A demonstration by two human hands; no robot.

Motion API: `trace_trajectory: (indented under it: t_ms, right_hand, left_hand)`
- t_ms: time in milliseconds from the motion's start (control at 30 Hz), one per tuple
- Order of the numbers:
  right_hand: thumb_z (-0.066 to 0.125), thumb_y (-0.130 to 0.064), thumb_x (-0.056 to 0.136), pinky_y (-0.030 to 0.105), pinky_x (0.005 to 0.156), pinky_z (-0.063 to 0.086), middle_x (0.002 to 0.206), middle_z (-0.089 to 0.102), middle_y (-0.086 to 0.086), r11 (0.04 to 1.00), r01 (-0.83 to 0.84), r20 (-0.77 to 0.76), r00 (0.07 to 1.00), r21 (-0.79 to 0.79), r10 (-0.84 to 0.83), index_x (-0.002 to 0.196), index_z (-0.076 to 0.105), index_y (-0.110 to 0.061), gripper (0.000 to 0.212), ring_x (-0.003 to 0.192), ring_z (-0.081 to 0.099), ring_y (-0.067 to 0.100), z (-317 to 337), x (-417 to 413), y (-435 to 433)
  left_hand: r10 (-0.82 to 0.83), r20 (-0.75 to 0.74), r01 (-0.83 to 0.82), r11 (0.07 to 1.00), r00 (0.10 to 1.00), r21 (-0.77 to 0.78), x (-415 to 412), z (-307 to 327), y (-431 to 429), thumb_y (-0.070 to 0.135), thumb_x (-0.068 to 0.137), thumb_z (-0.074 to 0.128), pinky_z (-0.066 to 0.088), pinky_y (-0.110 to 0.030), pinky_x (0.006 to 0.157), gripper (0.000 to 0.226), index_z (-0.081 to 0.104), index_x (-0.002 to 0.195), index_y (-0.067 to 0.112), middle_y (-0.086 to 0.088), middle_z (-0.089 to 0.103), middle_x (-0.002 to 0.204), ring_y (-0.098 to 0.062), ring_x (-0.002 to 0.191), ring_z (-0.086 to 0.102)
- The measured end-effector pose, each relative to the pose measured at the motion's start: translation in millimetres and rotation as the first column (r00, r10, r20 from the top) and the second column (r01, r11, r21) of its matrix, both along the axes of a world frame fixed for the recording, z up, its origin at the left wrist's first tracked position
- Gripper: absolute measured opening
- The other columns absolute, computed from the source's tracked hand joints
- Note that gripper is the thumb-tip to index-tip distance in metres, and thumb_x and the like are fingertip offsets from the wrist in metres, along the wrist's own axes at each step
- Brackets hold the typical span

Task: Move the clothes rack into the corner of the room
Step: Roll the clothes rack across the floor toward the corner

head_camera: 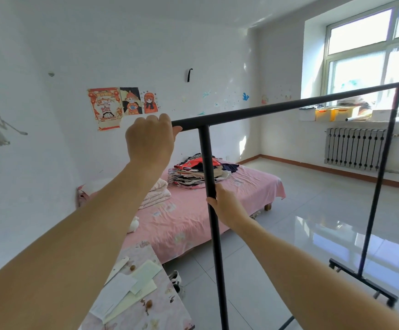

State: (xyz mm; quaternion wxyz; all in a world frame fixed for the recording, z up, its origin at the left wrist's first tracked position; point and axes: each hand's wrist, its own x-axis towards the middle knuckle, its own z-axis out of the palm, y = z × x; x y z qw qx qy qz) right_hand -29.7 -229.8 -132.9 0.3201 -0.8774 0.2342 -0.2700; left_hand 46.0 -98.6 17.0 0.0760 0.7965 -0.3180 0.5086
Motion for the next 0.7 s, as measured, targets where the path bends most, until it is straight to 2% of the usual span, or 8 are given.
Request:
trace_trajectory:
  t_ms: [100, 333, 467, 700]
  right_hand:
    - [0.052, -0.02, 0.095, 0.047, 0.084, 0.055, 0.108, 0.067, 0.016, 1.0, 0.005, -0.003, 1.0, -0.002, -0.005, 0.121, 0.049, -0.005, 0.029, 0.096, 0.065, 0.033, 1, 2, -19]
    - [0.052, -0.021, 0.096, 0.043, 0.075, 0.058, 0.1, 0.068, 0.014, 1.0, -0.004, 0.023, 1.0, -0.03, 0.005, 0.114, 0.05, -0.006, 0.023, 0.086, 0.067, 0.03, -1, 8, -67]
    - [0.05, -0.022, 0.096, 0.042, 0.073, 0.057, 0.1, 0.068, 0.014, 0.999, -0.012, 0.014, 1.0, -0.036, 0.013, 0.115, 0.048, -0.006, 0.025, 0.085, 0.066, 0.03, -2, 8, -105]
    - [0.049, -0.022, 0.097, 0.049, 0.079, 0.056, 0.105, 0.066, 0.016, 1.0, -0.012, -0.001, 1.0, -0.022, 0.012, 0.116, 0.047, -0.005, 0.026, 0.093, 0.065, 0.034, -1, 6, -181]
  left_hand:
    - [0.012, -0.006, -0.012, 1.0, 1.0, 0.009, 3, 2, -19, 0.046, 0.094, 0.039, 0.033, -0.028, 0.053, 0.047, 0.06, 0.095, 0.004, -0.012, 0.063, 0.076, -0.024, 0.063, 0.045]
    - [0.05, 0.003, -0.05, 0.998, 0.999, 0.043, 9, 2, -69, 0.047, 0.094, 0.036, 0.032, -0.029, 0.052, 0.048, 0.059, 0.096, 0.004, -0.009, 0.056, 0.07, -0.024, 0.06, 0.041]
    - [0.061, 0.015, -0.062, 0.996, 0.998, 0.064, 9, 3, -107, 0.047, 0.094, 0.036, 0.031, -0.029, 0.05, 0.049, 0.058, 0.094, 0.004, -0.007, 0.045, 0.065, -0.024, 0.058, 0.042]
    - [0.075, 0.033, -0.077, 0.993, 0.997, 0.092, 10, 4, -186, 0.049, 0.093, 0.036, 0.03, -0.028, 0.05, 0.05, 0.059, 0.092, 0.005, -0.006, 0.045, 0.063, -0.024, 0.056, 0.042]
